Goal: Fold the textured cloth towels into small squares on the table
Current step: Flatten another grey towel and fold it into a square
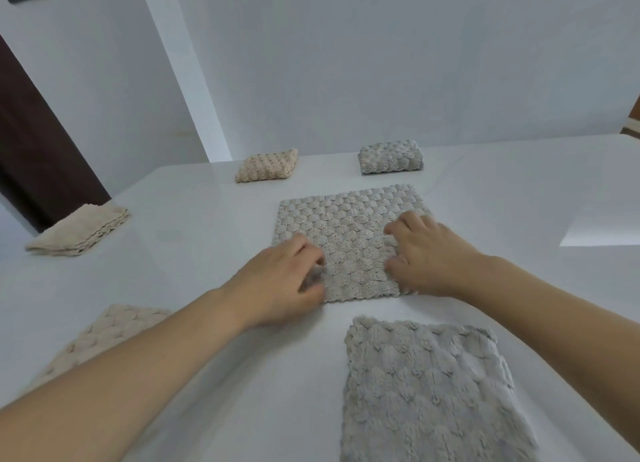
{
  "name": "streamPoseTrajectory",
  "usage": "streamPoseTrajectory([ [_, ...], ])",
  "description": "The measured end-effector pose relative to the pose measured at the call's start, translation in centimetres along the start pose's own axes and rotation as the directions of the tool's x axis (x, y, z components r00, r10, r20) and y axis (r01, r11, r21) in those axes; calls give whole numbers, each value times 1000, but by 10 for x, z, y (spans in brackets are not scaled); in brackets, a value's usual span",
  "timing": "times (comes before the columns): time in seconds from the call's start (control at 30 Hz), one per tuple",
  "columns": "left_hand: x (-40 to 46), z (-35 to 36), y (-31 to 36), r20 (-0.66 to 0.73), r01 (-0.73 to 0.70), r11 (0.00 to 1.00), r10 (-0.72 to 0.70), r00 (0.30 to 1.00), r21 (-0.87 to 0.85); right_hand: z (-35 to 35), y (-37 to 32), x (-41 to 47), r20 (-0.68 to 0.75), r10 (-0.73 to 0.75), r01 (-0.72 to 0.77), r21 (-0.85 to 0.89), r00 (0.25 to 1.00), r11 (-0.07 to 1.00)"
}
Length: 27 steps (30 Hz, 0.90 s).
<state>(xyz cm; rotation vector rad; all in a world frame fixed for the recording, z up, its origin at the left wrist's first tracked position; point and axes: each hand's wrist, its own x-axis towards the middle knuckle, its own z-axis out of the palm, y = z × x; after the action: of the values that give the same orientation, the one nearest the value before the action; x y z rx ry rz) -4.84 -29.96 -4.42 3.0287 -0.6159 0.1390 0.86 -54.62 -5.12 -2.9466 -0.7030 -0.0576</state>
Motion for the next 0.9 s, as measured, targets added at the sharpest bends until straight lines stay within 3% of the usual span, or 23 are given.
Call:
streamPoseTrajectory([
  [0.1,-11,-3,18,47,-106,994,105,993,12,-7,-12,-20,183,-157,145,76,970,986],
  [0.27,5,-8,25,95,52,994,-61,994,96,-15,0,-24,153,-194,204,-49,969,978],
  [0.47,22,-16,25,235,234,954,-188,954,-188,-26,7,-24,344,-80,104,-53,936,993],
  [0.6,23,-17,14,330,352,879,-244,912,-323,-43,10,-10,395,34,-105,159,918,982],
  [0.7,23,-23,2,214,300,914,-246,945,-274,-60,29,3,433,66,-241,363,899,900],
  [0.8,33,-30,-10,2,240,964,-242,970,-110,-61,50,22,264,139,-281,634,954,720],
  [0.9,59,-35,-23,-173,199,980,-193,966,16,-50,60,47,96,241,-229,751,966,619],
])
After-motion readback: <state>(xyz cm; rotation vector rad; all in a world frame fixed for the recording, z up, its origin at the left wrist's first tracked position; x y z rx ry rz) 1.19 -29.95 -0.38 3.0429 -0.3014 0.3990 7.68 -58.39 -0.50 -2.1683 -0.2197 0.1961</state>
